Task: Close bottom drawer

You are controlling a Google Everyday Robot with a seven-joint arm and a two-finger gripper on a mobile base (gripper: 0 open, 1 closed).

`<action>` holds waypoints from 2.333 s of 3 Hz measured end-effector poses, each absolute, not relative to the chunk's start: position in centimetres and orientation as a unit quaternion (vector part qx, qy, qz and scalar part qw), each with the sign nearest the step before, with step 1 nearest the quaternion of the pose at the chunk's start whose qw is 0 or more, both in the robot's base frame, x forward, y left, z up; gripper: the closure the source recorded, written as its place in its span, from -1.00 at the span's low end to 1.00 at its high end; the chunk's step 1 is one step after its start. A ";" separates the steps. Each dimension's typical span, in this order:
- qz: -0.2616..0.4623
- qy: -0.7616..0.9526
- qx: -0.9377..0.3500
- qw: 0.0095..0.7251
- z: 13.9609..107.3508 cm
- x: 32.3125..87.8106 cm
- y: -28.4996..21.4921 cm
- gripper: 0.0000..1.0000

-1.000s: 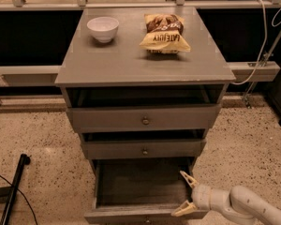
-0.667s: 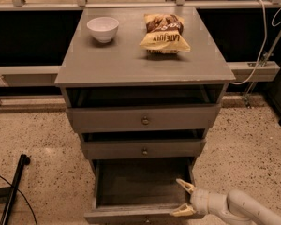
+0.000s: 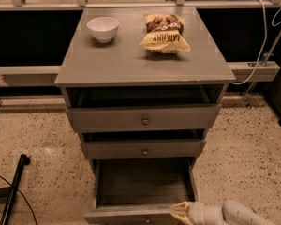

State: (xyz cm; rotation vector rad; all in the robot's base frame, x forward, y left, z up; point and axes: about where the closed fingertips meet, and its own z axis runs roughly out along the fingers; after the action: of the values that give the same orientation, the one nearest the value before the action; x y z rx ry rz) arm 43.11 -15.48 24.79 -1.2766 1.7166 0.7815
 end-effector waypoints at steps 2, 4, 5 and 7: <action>0.323 0.708 -0.490 0.392 19.0 38.8 -14.5 1.00; 0.279 0.740 -0.449 0.417 15.3 38.7 -14.2 1.00; 0.246 0.743 -0.435 0.445 14.6 40.8 -14.1 1.00; 0.178 0.740 -0.424 0.491 14.5 45.1 -14.6 1.00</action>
Offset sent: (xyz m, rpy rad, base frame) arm -0.0710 0.0063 -0.0994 -0.0537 0.1147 -0.0771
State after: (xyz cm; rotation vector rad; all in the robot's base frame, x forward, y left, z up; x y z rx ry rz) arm 45.08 -14.57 14.49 -1.0307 1.7968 0.4322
